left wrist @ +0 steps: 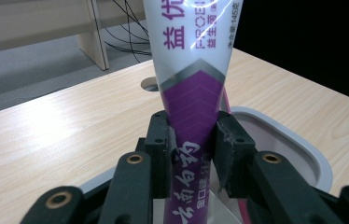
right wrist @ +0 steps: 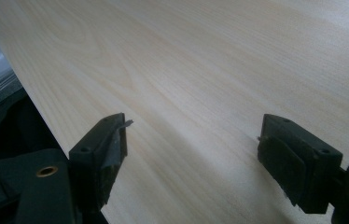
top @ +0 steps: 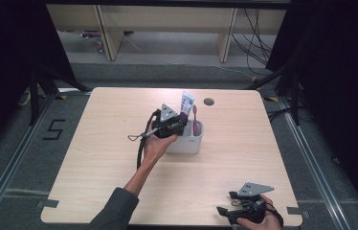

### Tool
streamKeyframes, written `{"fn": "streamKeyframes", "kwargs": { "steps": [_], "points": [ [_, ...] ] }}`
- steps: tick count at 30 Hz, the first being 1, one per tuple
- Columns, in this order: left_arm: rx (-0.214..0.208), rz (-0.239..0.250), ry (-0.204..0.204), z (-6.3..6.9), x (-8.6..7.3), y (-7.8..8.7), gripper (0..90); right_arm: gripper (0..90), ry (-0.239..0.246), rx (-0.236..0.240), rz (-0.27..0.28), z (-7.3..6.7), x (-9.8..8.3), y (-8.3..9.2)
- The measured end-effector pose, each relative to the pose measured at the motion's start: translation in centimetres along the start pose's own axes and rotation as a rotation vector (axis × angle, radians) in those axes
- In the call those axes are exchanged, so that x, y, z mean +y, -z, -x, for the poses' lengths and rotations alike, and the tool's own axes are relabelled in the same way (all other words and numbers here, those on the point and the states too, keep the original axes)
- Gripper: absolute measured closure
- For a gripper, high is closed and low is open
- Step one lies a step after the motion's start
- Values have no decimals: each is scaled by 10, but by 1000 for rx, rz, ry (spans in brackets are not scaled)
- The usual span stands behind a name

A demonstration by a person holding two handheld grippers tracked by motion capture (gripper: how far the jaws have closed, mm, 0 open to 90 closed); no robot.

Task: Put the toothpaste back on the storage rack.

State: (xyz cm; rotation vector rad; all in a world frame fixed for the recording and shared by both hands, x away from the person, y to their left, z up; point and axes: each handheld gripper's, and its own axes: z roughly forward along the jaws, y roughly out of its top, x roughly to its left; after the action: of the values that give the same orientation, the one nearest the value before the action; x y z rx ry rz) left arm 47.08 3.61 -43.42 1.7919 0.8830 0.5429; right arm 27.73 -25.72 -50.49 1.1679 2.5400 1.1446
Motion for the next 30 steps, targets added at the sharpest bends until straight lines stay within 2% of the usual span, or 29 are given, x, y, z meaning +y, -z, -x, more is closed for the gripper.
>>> {"fn": "streamKeyframes", "kwargs": {
  "steps": [5,10,12,21,23,30],
  "points": [
    [13,-27,-5,-3,-6,2,613,245,3,2,0,0,0,0],
    [32,58,26,-2,4,14,489,245,1,2,-4,1,0,0],
    [36,64,28,-2,8,19,452,244,0,-2,-3,1,0,-1],
    [33,56,21,-4,15,30,410,244,-7,13,2,0,-1,-1],
    [33,59,19,-5,16,32,405,244,0,-5,-3,1,-1,-1],
    [14,52,18,-5,17,39,393,244,0,-5,-4,1,-1,-1]
  ]
}}
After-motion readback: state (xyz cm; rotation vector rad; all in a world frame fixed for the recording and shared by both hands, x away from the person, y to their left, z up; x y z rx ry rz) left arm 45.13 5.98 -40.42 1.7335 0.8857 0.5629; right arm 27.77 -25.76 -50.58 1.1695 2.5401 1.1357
